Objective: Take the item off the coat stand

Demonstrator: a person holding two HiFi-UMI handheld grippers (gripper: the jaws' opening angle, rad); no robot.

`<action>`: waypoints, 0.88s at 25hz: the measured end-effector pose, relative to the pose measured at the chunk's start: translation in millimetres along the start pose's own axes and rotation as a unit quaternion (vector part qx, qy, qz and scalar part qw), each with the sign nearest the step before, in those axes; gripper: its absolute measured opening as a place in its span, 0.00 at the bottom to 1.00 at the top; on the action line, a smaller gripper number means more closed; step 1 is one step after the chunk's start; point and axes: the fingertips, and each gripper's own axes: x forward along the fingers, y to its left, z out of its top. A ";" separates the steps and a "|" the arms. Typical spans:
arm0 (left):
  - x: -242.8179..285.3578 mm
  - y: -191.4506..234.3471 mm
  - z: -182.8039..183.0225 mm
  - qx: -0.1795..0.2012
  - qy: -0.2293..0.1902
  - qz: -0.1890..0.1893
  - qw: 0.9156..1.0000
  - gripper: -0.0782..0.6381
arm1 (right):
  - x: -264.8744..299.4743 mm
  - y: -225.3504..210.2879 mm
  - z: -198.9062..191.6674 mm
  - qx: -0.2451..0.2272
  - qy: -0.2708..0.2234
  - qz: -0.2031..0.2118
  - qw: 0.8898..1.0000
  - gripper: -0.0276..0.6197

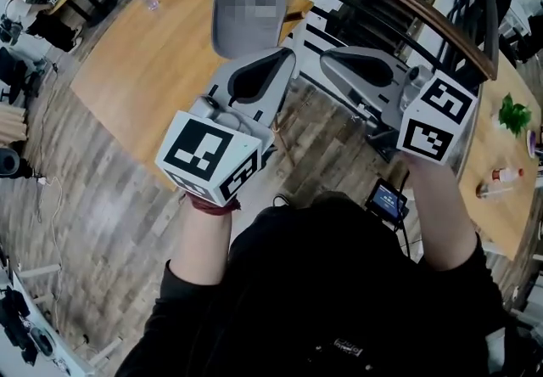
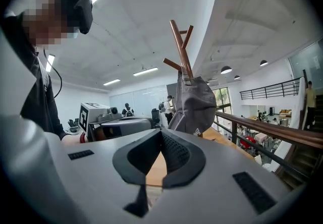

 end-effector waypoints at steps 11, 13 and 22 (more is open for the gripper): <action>3.7 14.1 4.7 -0.027 -0.004 -0.011 1.000 0.11 | 6.1 -17.4 14.1 0.003 -0.001 0.001 1.000 0.07; 4.5 18.7 4.9 -0.026 -0.003 -0.007 1.000 0.11 | 9.9 -23.4 17.7 0.003 -0.002 0.006 1.000 0.07; -14.6 47.0 1.7 -0.030 -0.001 0.042 0.999 0.11 | 26.7 -28.5 26.8 0.014 0.002 0.026 1.000 0.07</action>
